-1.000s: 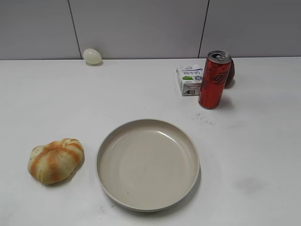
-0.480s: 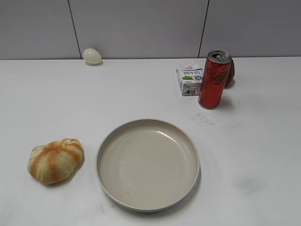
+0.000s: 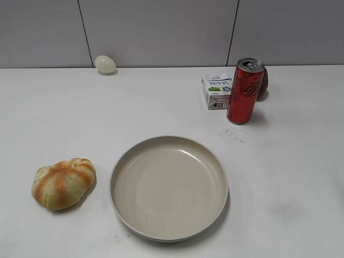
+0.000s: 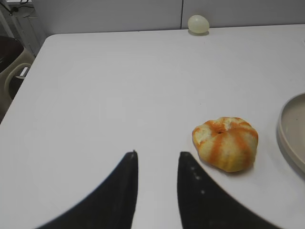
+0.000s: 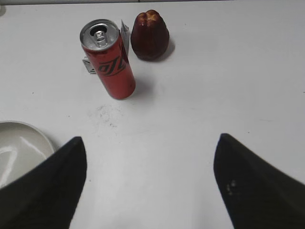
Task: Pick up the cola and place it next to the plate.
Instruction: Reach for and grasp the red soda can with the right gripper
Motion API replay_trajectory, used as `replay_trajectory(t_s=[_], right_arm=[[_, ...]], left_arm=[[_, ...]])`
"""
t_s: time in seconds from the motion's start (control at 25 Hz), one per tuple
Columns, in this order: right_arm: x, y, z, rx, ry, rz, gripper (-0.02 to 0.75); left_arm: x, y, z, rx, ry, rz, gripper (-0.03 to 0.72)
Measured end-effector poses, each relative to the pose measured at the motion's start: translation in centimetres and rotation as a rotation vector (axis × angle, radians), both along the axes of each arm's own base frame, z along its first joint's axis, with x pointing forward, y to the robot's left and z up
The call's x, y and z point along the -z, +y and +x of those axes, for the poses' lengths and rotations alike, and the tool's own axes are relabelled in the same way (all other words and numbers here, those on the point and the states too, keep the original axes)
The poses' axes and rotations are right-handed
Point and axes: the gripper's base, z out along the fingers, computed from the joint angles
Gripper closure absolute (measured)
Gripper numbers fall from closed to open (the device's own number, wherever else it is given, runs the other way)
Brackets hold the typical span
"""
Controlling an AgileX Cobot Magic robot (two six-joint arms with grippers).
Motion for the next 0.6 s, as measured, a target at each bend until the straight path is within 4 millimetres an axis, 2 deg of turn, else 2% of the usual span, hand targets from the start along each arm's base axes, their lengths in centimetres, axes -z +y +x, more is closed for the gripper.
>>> replay_trajectory(t_s=[0.32, 0.48, 0.6], right_arm=[[0.3, 0.8, 10.1, -0.036, 0.141, -0.009, 0.104], [0.7, 1.5, 14.0, -0.067, 0.237, 0.002, 0.110], [1.3, 3.0, 16.7, -0.117, 0.299, -0.004, 0.113]], left_arm=[[0.0, 0.0, 0.0, 0.000, 0.000, 0.000, 0.459], [0.0, 0.0, 0.0, 0.000, 0.000, 0.000, 0.460], [0.0, 0.0, 0.0, 0.000, 0.000, 0.000, 0.460]])
